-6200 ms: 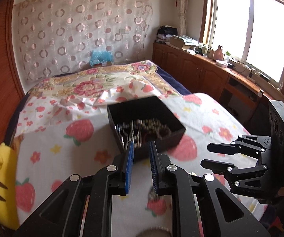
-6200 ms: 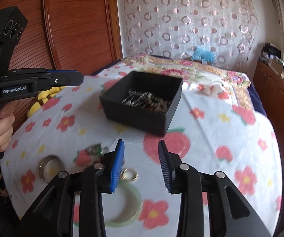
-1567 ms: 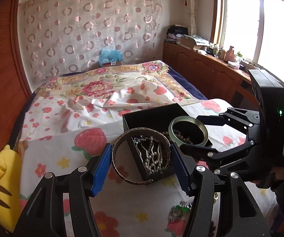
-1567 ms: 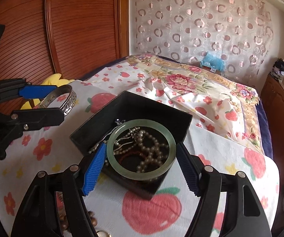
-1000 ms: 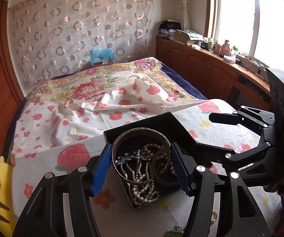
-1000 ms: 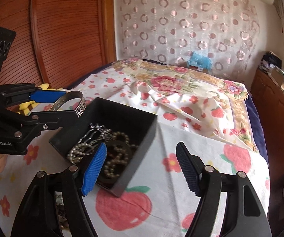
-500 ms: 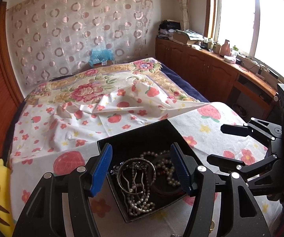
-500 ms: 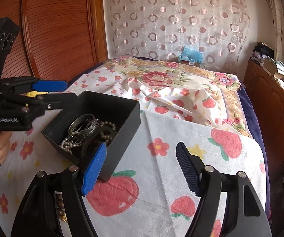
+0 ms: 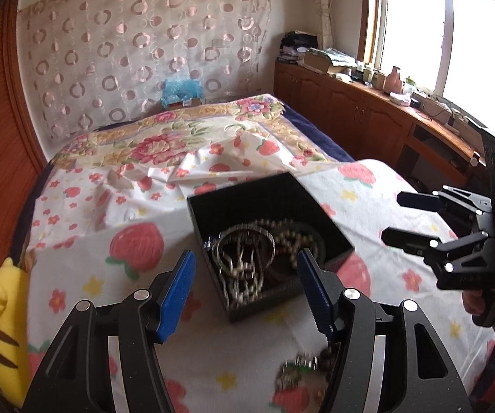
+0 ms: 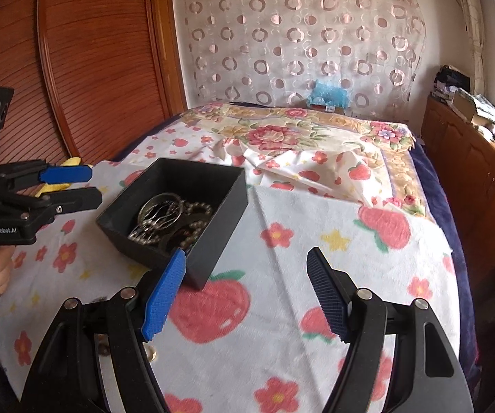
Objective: Organize jewelry
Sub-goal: 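Withdraw both tools from the box toward the remaining jewelry, then grasp the brown wooden bead bracelet with the left tool and lift it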
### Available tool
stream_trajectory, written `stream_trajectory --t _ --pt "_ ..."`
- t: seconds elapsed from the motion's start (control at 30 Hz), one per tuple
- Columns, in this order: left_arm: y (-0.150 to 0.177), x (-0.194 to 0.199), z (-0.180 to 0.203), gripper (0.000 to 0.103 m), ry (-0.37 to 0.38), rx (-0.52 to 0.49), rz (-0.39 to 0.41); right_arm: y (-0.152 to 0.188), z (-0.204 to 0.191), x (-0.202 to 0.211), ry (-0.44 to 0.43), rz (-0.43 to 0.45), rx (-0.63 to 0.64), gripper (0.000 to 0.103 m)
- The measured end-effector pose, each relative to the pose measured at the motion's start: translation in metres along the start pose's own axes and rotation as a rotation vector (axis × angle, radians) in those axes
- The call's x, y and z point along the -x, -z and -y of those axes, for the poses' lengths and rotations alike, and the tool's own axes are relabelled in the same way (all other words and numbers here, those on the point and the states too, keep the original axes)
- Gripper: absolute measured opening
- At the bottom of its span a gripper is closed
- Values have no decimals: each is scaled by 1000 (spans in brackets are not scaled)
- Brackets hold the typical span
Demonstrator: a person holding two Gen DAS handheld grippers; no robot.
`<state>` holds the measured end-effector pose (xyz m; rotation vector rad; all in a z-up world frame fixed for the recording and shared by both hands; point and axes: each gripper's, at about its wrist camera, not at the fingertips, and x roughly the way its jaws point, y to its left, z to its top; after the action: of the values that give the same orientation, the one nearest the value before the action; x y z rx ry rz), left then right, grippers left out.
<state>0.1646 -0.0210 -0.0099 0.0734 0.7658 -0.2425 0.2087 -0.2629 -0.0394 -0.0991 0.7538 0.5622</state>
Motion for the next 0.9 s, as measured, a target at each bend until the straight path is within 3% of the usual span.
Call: stream_trajectory --t 0.33,0.53,0.9 --pt "48 18 -1 59 11 45 -55 35 -21 12 -13 -37 13 64" --pt "66 25 18 58 35 34 -60 60 -27 29 -3 -36 1 61" --pt "94 28 62 33 116 -11 -99 83 -28 56 21 -18 -26 61"
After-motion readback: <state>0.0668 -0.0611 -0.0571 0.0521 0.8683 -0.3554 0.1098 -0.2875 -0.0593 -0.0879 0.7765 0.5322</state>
